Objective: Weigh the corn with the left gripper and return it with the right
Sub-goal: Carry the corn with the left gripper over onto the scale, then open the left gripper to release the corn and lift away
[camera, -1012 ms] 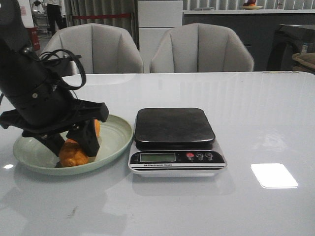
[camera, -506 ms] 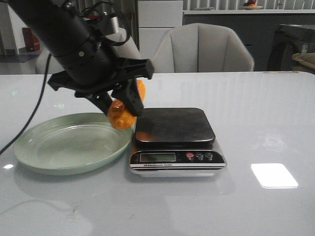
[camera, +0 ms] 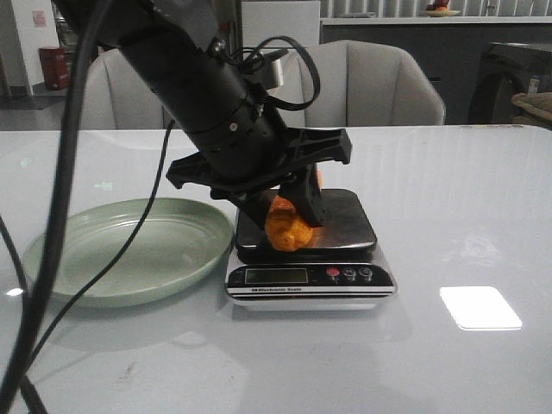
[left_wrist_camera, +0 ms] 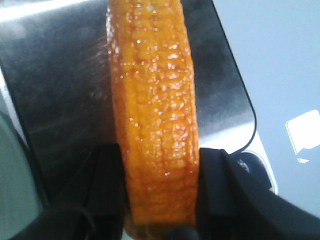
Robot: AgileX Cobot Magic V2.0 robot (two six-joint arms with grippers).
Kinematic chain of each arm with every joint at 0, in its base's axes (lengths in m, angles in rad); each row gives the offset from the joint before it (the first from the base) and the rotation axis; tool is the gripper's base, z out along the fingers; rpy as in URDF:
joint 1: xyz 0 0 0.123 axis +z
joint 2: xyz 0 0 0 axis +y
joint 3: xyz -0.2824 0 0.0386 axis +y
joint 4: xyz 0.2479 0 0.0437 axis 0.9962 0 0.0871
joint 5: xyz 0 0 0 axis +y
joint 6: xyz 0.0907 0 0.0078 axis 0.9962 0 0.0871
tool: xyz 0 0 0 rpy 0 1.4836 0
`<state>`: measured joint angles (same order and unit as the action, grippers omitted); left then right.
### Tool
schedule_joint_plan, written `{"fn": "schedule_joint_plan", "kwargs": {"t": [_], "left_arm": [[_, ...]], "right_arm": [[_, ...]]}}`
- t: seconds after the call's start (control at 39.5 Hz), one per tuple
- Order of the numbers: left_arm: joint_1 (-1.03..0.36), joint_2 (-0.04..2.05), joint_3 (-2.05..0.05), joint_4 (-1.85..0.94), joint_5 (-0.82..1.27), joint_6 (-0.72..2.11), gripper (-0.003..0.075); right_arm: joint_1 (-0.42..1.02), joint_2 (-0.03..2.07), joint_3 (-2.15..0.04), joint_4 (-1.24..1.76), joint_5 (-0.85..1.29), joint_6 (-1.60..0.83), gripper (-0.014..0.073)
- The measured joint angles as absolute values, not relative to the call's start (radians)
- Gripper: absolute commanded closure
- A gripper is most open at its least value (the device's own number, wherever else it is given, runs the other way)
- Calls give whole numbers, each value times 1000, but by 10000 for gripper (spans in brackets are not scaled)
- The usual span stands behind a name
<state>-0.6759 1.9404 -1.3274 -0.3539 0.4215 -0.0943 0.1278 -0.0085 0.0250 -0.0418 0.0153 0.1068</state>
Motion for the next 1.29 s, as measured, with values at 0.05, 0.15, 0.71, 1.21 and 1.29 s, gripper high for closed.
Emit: {"fn": "schedule_joint_plan", "kwargs": {"t": [0.05, 0.15, 0.71, 1.21, 1.29], "left_arm": [[-675, 1943, -1328, -359, 410, -94, 259], [-675, 1945, -1328, -362, 396, -94, 178], [-658, 1815, -1313, -298, 483, -94, 178], [-658, 1195, -948, -153, 475, -94, 178], [-658, 1095, -894, -117, 475, -94, 178]], "right_arm": [[128, -9, 25, -42, 15, 107, 435], [128, -9, 25, -42, 15, 107, 435], [128, -9, 25, -42, 15, 107, 435], [128, -9, 25, -42, 15, 107, 435], [128, -9, 25, -42, 15, 107, 435]]}}
